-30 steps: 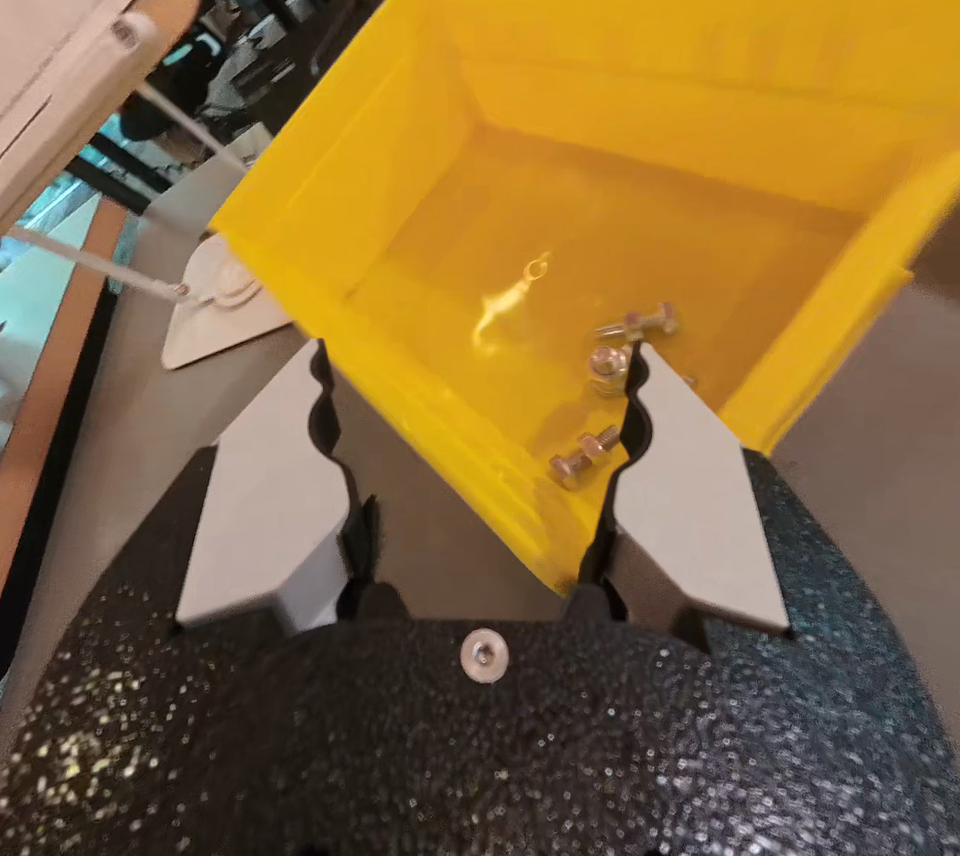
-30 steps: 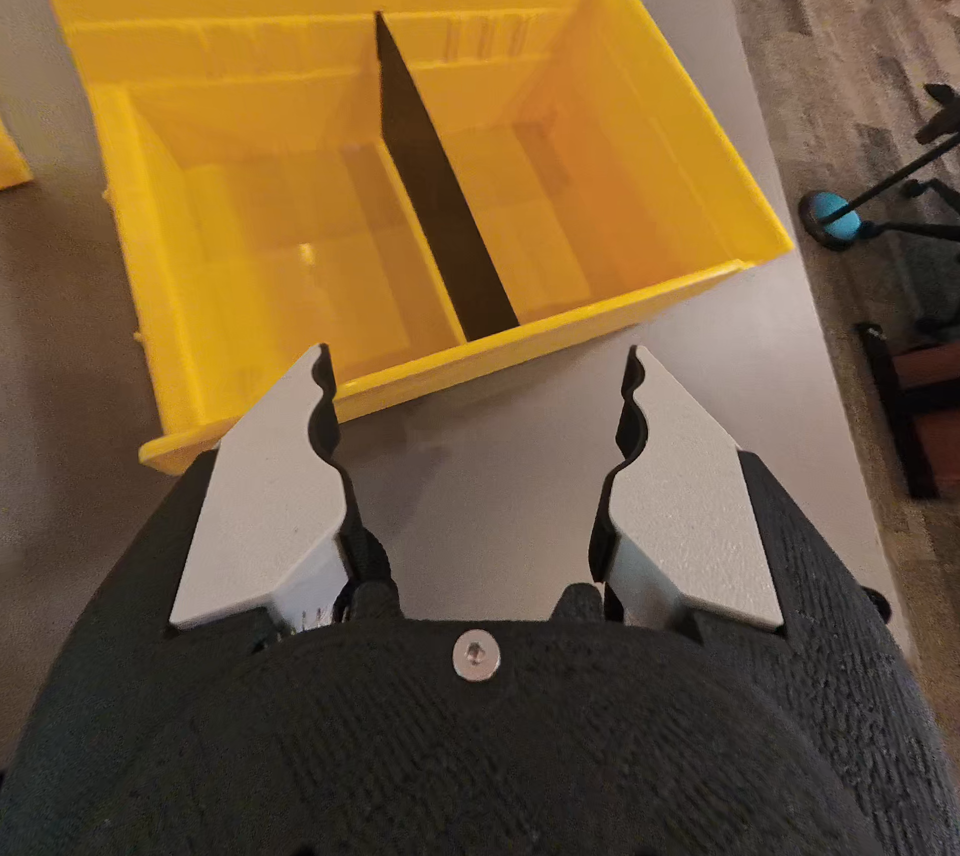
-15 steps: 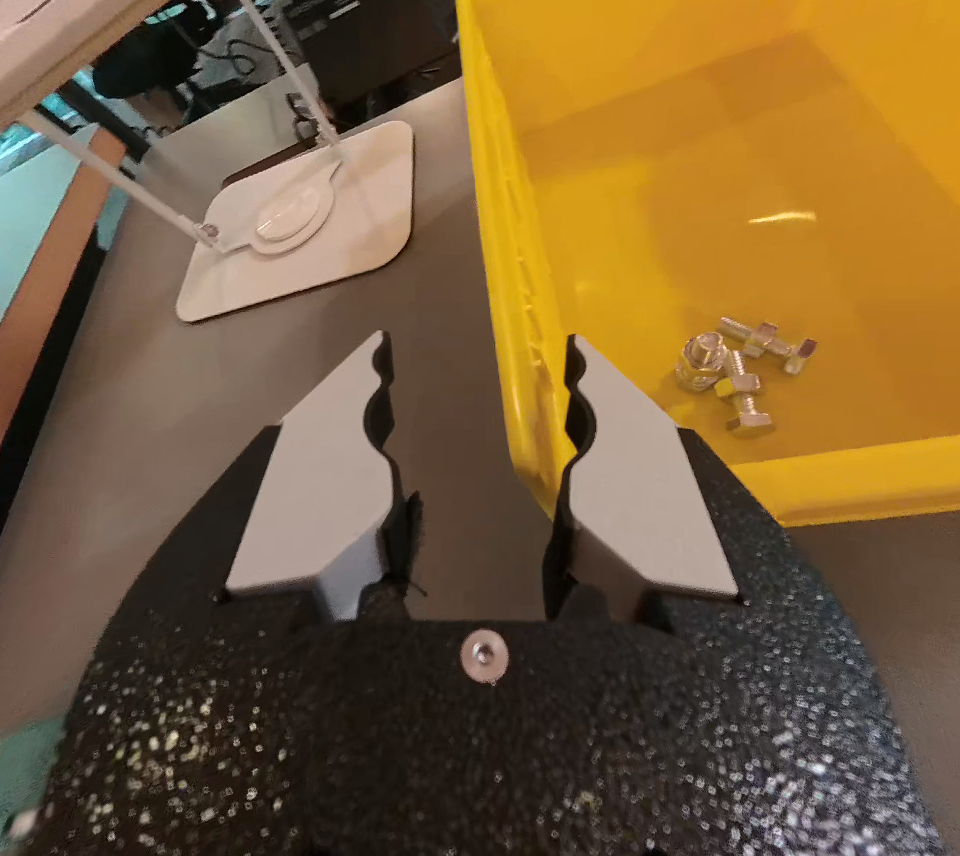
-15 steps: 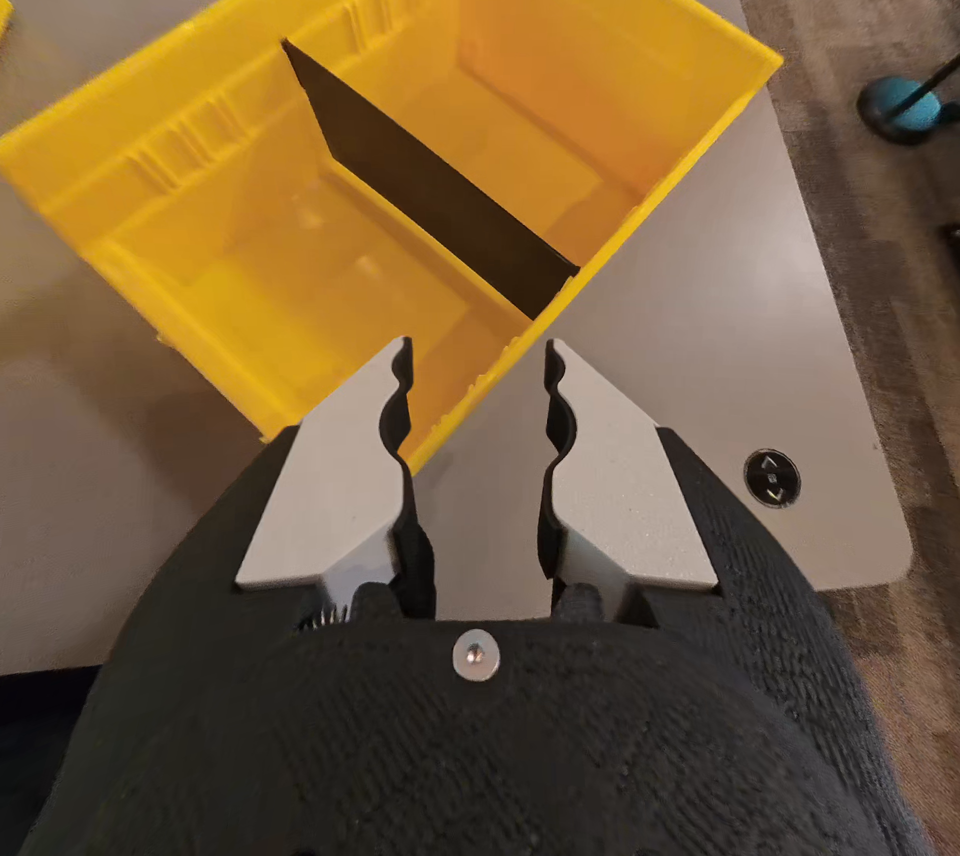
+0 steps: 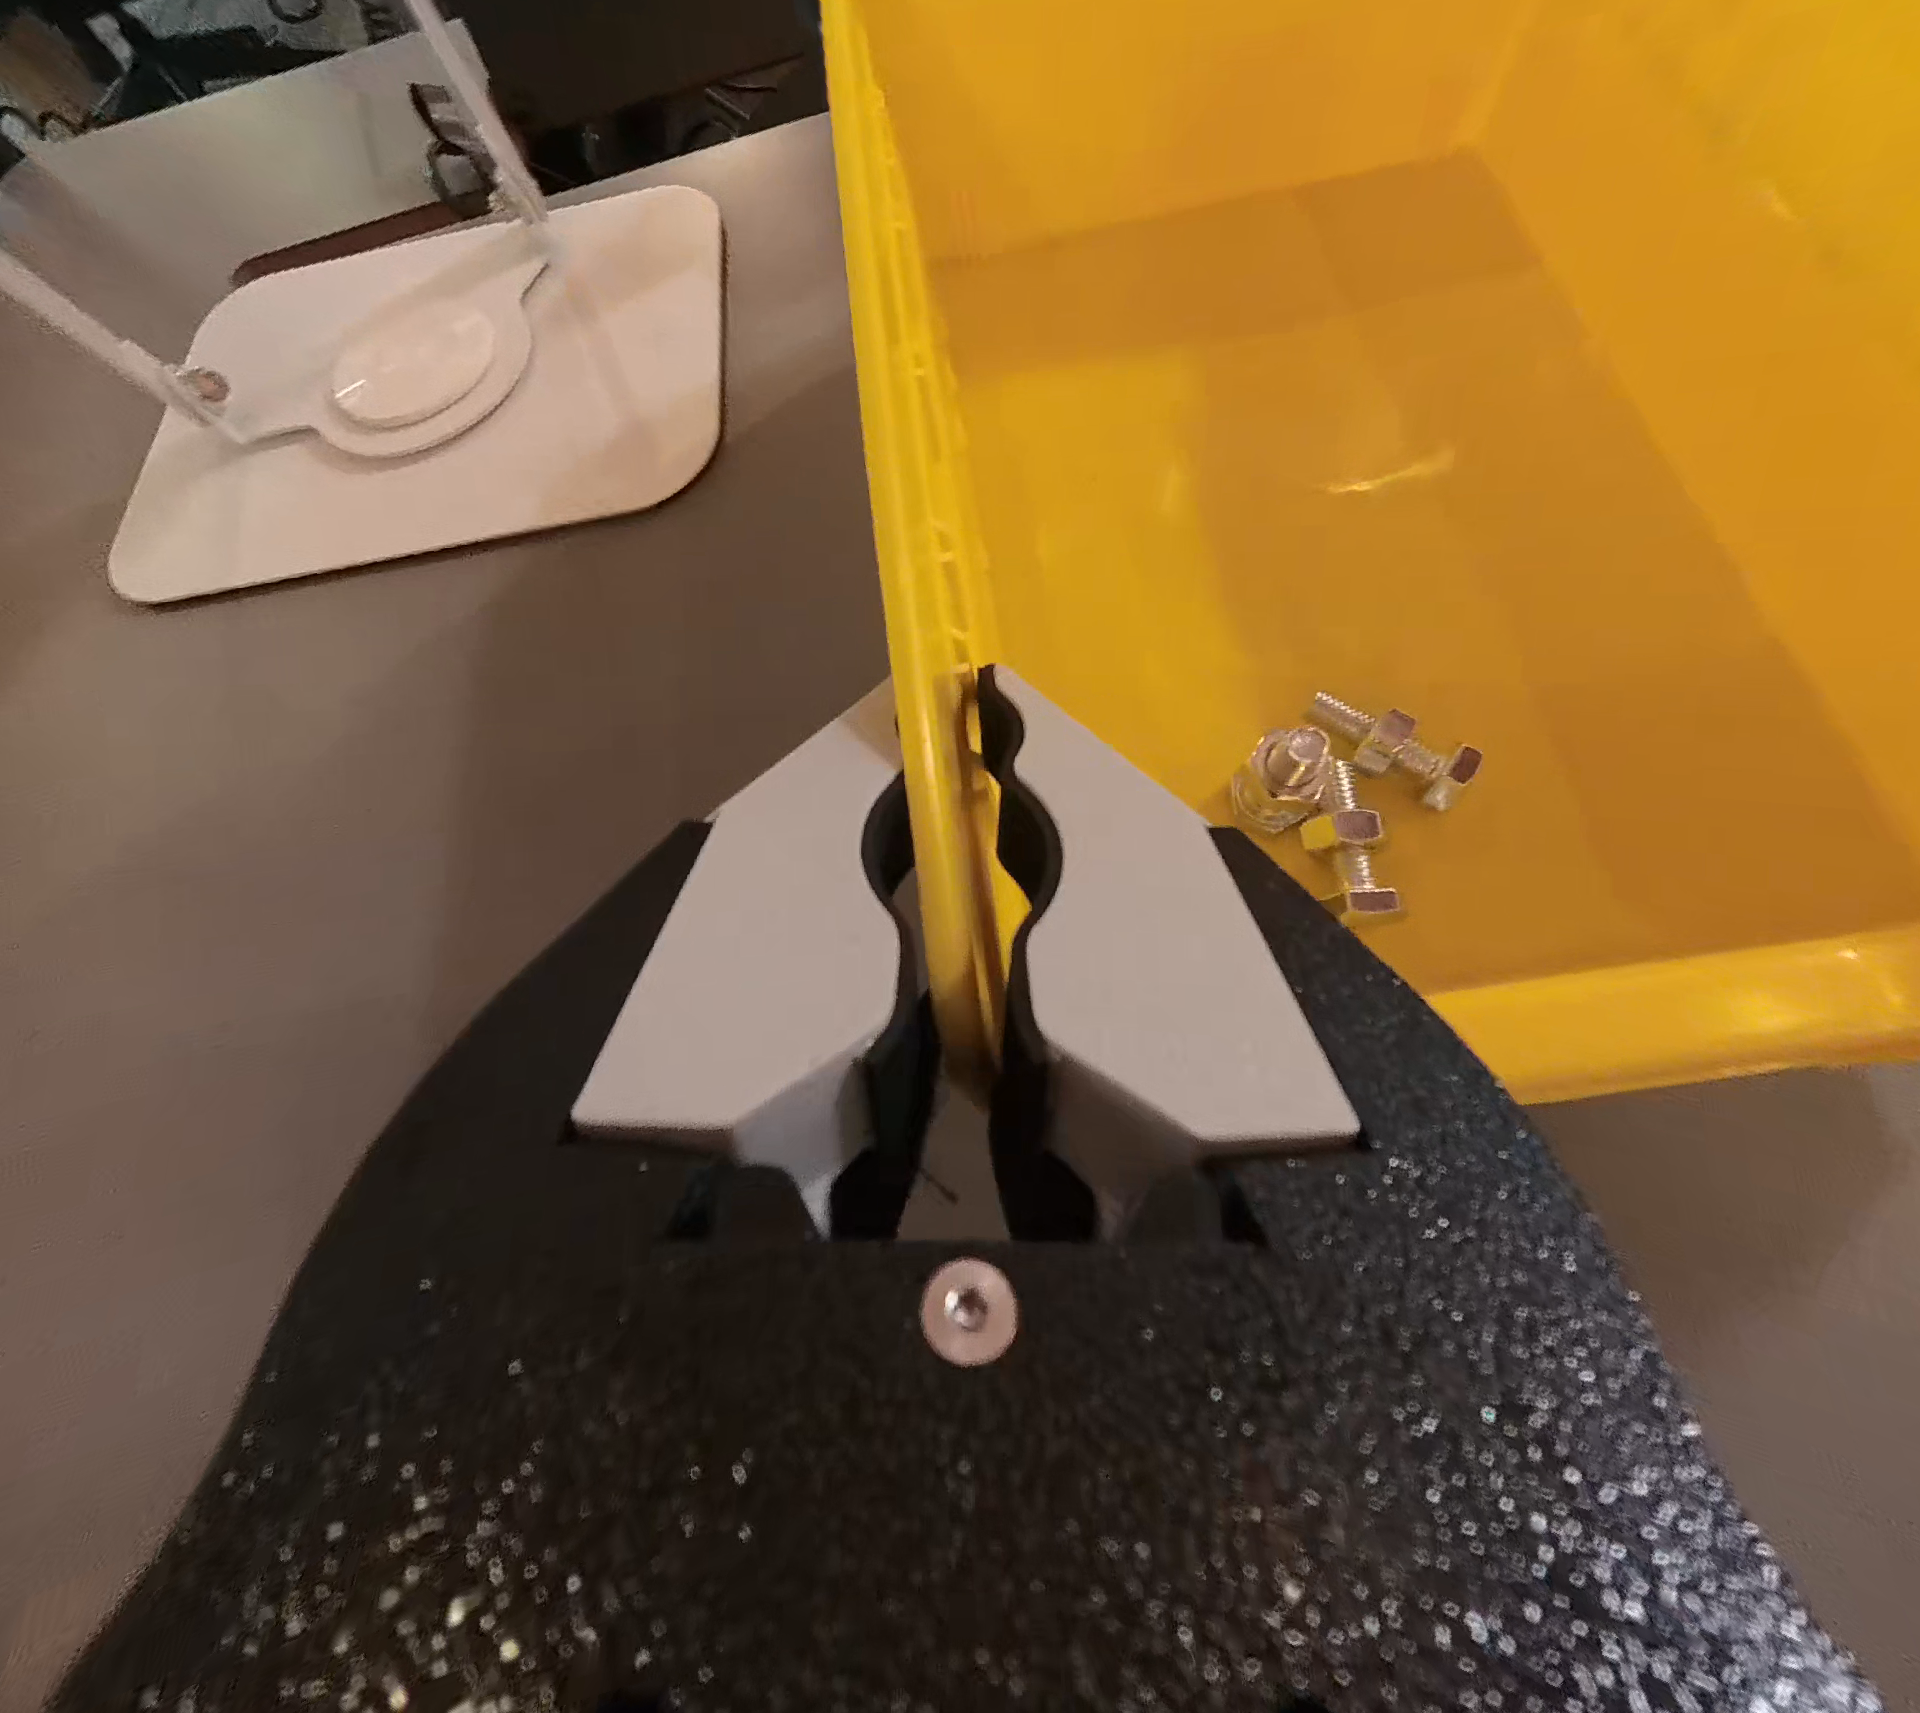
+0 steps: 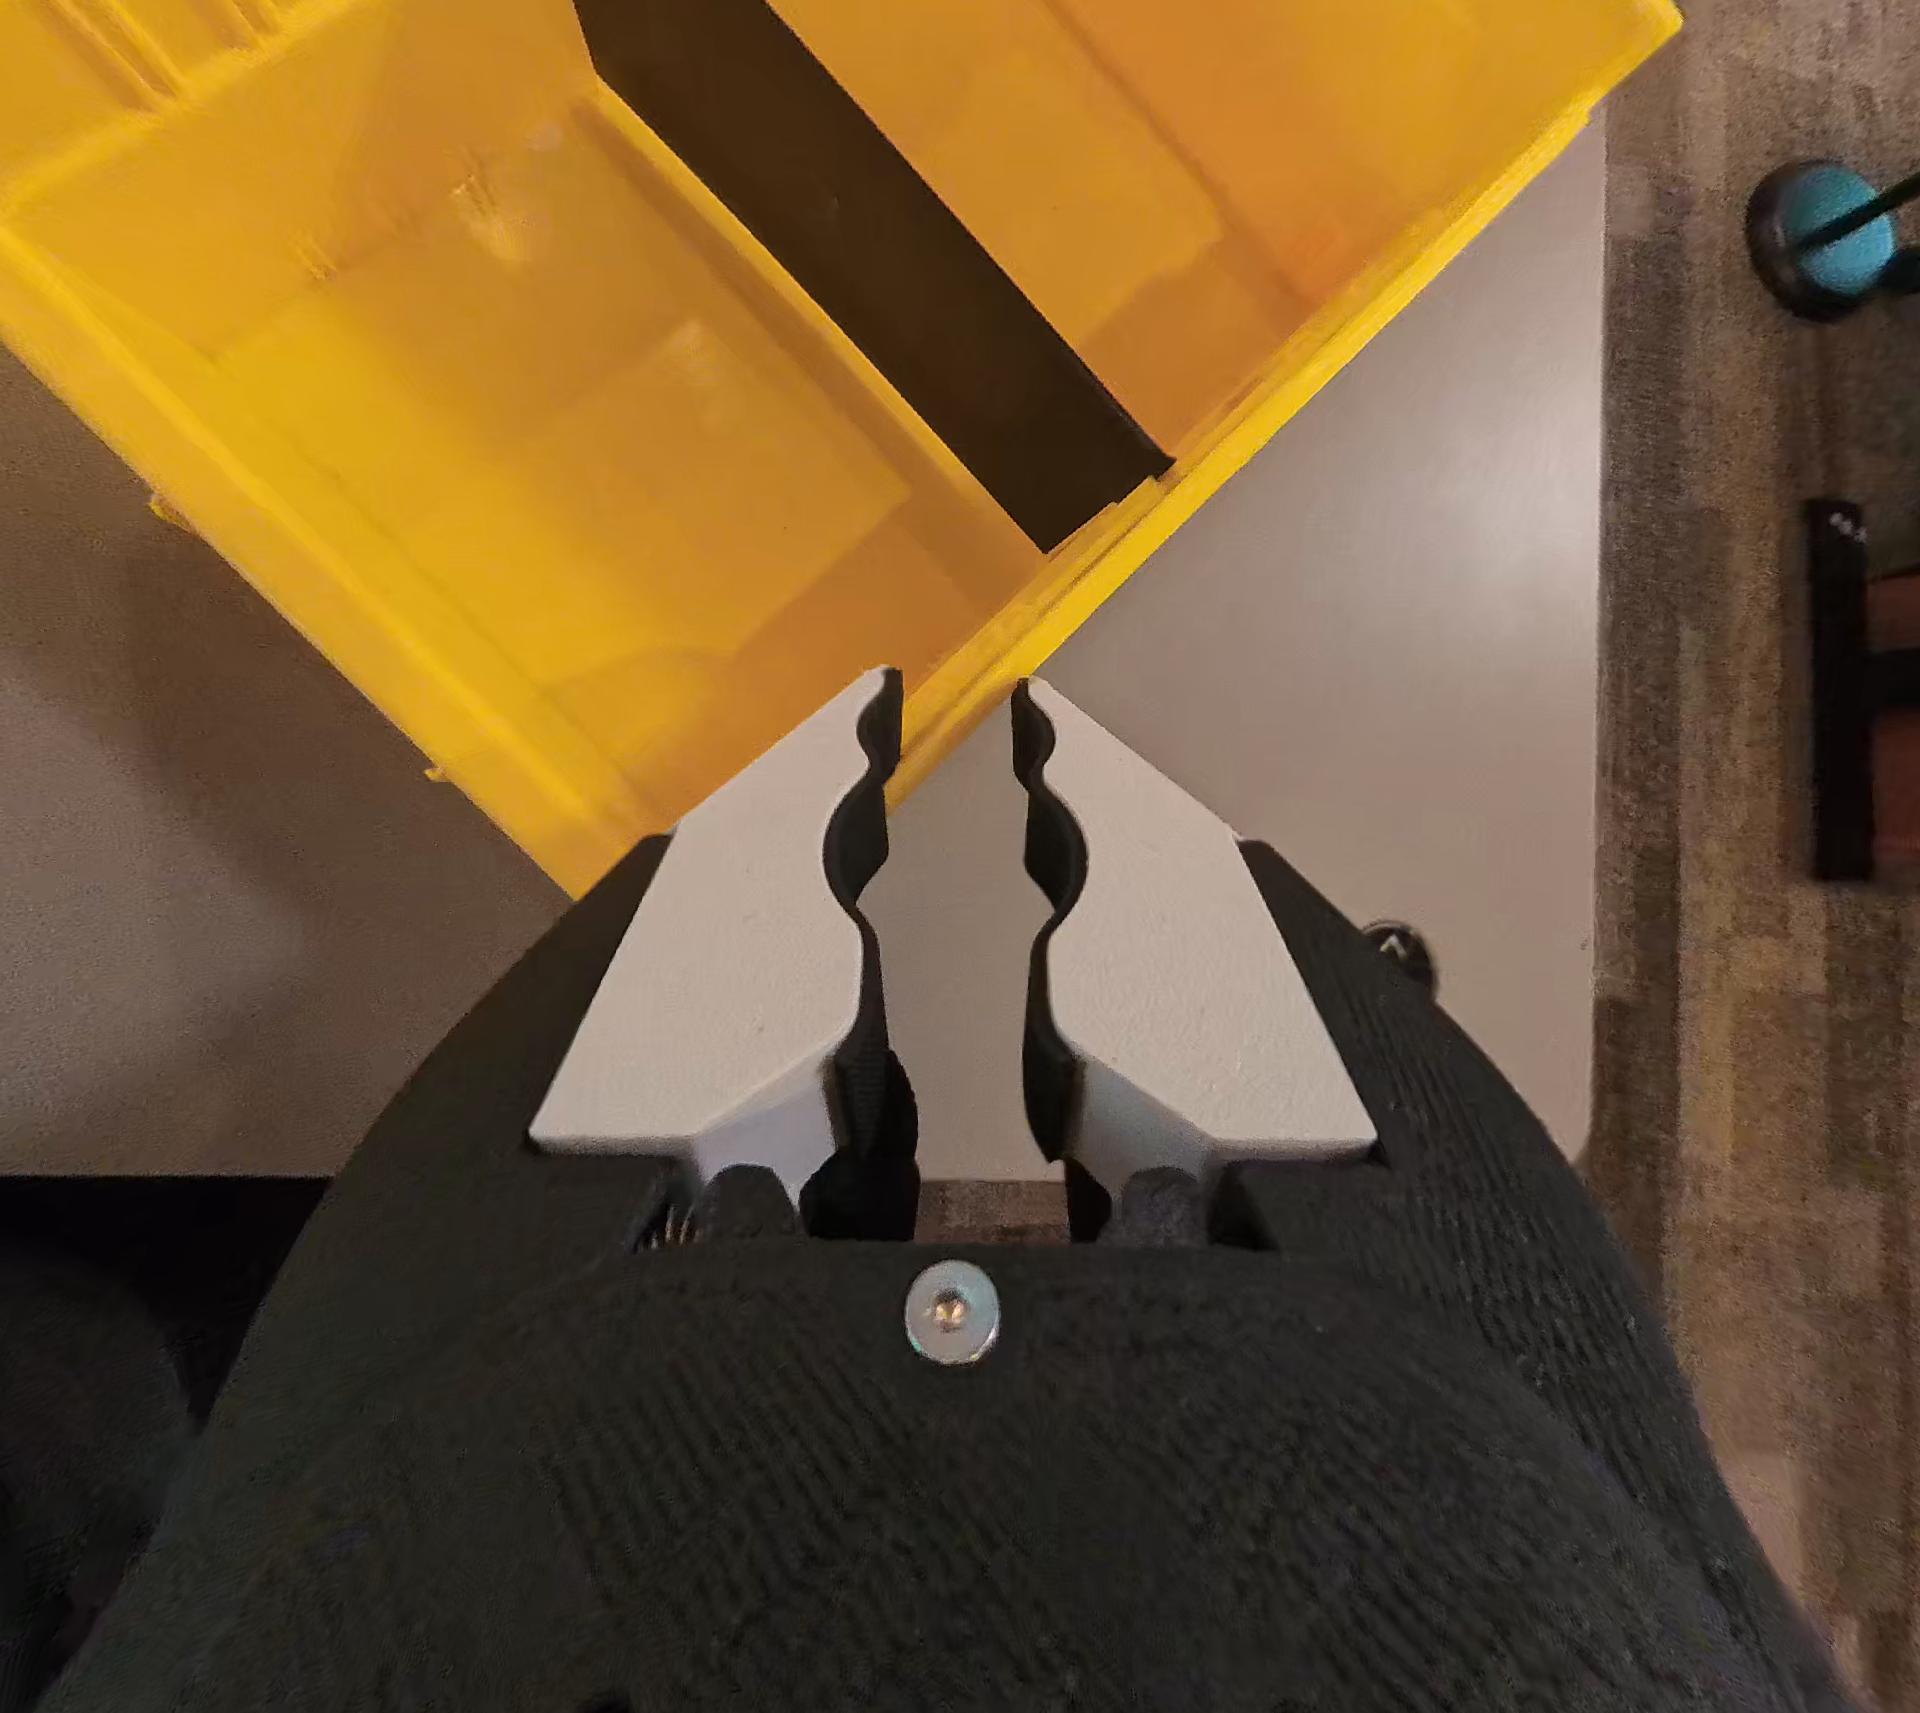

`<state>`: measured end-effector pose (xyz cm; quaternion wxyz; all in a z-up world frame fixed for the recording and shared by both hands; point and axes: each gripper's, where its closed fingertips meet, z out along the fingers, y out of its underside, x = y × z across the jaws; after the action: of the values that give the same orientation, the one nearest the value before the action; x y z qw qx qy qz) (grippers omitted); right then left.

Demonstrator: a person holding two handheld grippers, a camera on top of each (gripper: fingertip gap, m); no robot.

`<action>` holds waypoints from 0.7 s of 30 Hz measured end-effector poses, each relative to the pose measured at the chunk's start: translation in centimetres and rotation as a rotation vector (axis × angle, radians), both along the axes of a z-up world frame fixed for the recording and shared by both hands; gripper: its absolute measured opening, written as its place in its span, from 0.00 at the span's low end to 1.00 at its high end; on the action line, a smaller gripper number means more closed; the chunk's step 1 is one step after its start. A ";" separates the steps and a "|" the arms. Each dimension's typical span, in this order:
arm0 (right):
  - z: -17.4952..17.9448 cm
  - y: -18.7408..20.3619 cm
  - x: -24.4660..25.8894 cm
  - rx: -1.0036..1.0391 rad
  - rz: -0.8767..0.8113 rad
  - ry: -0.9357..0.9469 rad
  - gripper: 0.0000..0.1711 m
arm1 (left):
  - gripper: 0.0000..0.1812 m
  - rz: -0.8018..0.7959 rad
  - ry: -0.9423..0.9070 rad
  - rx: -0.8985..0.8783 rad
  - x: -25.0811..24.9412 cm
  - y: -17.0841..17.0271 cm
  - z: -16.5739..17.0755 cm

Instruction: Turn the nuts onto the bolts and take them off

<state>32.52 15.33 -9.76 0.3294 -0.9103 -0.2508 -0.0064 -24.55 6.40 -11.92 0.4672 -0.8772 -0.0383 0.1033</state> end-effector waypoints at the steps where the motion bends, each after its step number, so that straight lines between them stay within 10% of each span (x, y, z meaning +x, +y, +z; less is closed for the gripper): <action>1: 0.0 0.4 0.2 -0.005 0.028 0.000 0.12 | 0.03 0.012 -0.007 0.006 -0.3 -0.5 0.0; 21: -0.3 7.1 2.1 -0.004 0.535 -0.006 0.12 | 0.01 0.220 -0.075 0.070 -9.2 -12.6 0.3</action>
<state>34.66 22.48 -10.04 0.3169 -0.8123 -0.4833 0.0786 -33.74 -6.22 -11.60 0.4818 -0.8541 -0.1553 0.1194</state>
